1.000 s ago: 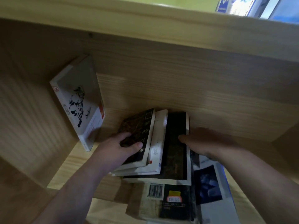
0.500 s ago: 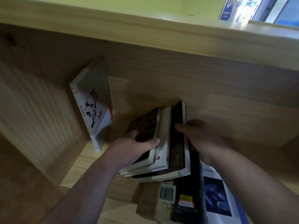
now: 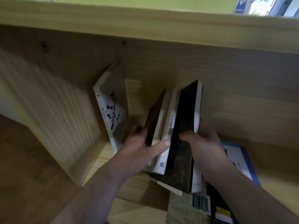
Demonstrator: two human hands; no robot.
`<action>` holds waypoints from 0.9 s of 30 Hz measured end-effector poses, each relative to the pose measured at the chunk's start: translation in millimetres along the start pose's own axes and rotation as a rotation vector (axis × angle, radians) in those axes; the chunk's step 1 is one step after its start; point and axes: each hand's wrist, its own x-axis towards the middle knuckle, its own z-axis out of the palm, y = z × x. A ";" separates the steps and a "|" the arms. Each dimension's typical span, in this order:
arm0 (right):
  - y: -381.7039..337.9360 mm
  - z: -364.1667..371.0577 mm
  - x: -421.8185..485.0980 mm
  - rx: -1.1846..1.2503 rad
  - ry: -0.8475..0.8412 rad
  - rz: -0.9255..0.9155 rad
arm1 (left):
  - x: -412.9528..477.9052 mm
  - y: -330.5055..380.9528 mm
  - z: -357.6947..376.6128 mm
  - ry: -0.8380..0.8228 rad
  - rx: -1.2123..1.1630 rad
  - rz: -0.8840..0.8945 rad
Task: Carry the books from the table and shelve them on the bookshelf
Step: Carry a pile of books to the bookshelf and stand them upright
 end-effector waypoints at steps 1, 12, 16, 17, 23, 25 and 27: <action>4.8 4.6 -2.9 -0.046 0.011 -0.082 | 0.3 -3.9 -1.2 0.022 0.003 0.064; 64.2 68.3 11.7 -0.268 -0.022 -0.462 | -4.2 -67.9 9.3 0.335 -0.006 0.282; 68.3 67.3 26.7 -0.379 -0.112 -0.389 | 10.4 -59.3 -2.2 0.394 0.285 0.057; 67.5 65.9 30.6 -0.406 -0.153 -0.355 | 13.3 -57.1 -5.6 0.415 0.409 -0.032; 68.5 69.1 41.2 -0.282 -0.385 -0.196 | -7.9 -70.3 9.6 0.869 0.384 0.022; 63.8 74.8 47.6 -0.313 -0.409 -0.222 | -7.9 -75.1 9.4 0.913 0.248 0.064; 59.1 80.3 55.4 -0.377 -0.433 -0.250 | -2.9 -76.8 5.3 0.841 0.124 0.094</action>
